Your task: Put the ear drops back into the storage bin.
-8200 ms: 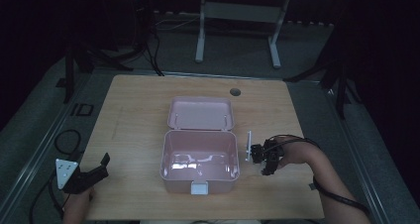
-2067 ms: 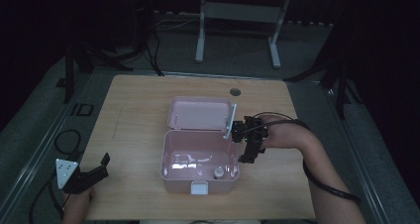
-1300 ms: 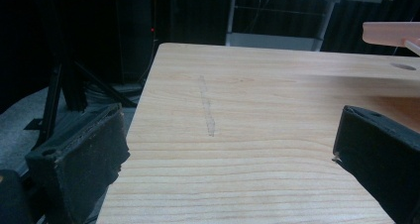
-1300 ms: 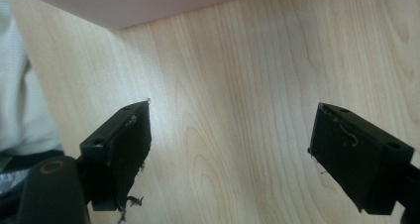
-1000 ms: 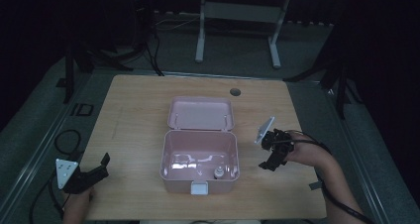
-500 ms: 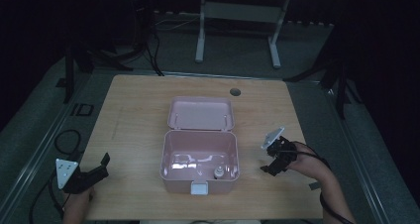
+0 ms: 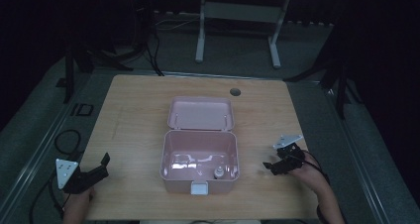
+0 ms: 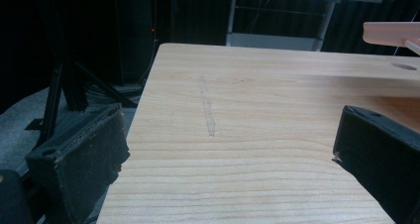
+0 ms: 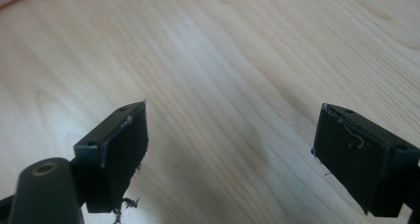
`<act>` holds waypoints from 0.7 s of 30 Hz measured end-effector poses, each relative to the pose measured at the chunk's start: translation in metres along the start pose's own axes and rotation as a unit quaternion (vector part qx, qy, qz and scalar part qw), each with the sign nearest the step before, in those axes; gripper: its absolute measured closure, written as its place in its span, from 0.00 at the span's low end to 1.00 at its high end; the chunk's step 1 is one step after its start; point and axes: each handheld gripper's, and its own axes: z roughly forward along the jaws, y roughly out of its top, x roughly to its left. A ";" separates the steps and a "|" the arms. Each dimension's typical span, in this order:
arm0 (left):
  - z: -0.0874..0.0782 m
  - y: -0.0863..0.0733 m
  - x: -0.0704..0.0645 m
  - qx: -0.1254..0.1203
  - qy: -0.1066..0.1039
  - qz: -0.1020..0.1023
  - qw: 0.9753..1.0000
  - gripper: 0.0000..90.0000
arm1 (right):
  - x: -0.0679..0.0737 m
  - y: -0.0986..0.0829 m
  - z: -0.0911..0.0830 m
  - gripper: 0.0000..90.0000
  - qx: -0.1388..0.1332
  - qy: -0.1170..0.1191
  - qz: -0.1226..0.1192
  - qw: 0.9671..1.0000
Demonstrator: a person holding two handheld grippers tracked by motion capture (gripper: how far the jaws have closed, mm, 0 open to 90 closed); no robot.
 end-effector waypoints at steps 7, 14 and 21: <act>0.000 0.000 0.000 0.000 0.000 0.000 1.000 0.01 | -0.002 -0.019 0.002 0.15 -0.038 -0.055 0.060 0.996; 0.000 0.000 0.000 0.000 0.000 0.001 1.000 0.01 | -0.002 -0.032 0.004 0.14 -0.079 -0.119 0.109 0.984; 0.000 0.000 0.000 0.000 0.001 0.000 1.000 0.01 | -0.004 -0.043 0.005 0.13 -0.102 -0.174 0.166 0.965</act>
